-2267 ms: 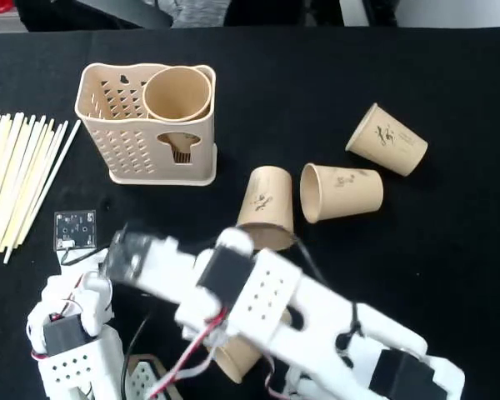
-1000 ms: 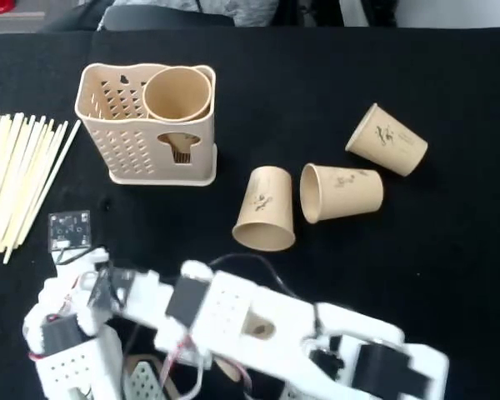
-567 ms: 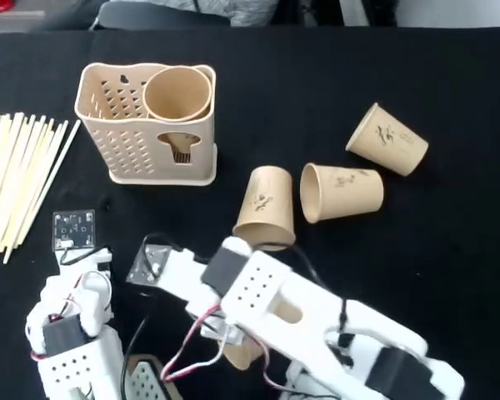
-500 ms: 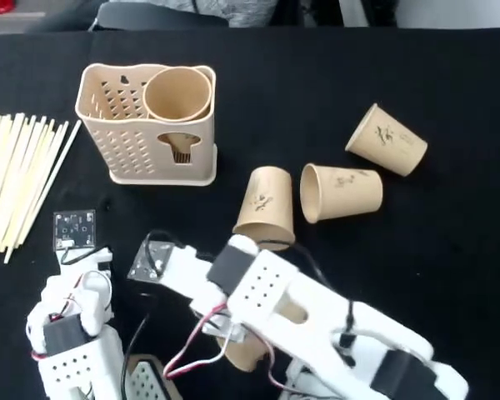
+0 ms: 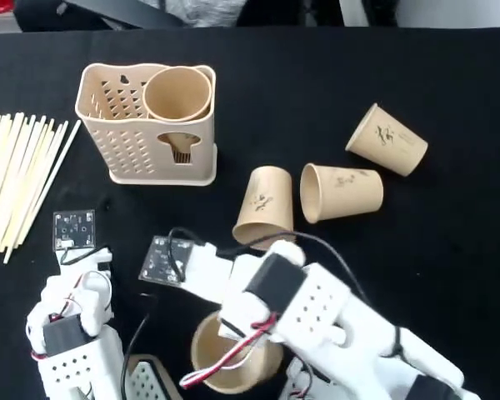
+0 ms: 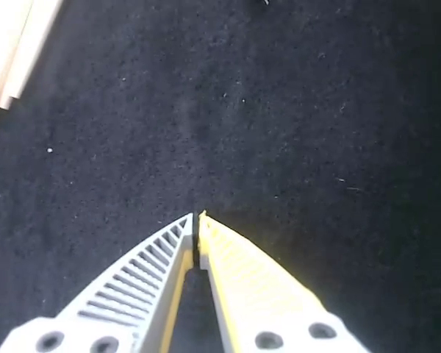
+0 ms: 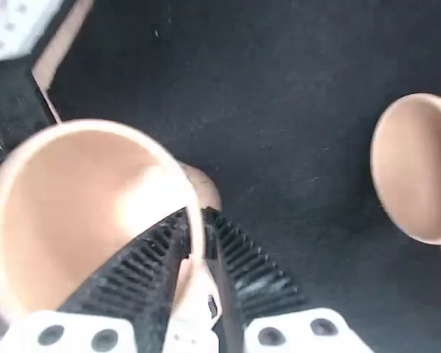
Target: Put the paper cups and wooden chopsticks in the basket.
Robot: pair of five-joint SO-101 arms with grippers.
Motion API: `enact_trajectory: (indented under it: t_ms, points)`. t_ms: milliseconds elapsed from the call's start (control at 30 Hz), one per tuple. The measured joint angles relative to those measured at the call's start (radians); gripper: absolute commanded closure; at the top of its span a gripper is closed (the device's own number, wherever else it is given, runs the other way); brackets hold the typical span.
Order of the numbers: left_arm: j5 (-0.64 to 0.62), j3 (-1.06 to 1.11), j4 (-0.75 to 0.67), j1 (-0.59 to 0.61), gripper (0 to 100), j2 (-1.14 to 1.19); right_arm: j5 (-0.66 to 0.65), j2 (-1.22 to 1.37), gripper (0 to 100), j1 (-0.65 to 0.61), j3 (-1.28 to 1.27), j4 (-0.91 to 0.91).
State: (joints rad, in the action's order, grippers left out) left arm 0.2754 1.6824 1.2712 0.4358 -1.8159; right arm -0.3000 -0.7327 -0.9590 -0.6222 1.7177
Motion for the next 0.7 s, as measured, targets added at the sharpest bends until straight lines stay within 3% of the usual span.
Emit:
enact_trajectory:
  t_ms: [300,400,700]
  points:
    - [0.0,0.0,0.0,0.0,97,0.0,-0.066,-0.006,98.8,0.276,0.353,-0.031]
    - [0.0,0.0,0.0,0.0,97,0.0,-0.061,-0.006,98.8,0.365,0.473,-0.126]
    - [0.0,0.0,0.0,0.0,97,0.0,0.064,0.127,98.7,0.445,0.632,-0.509]
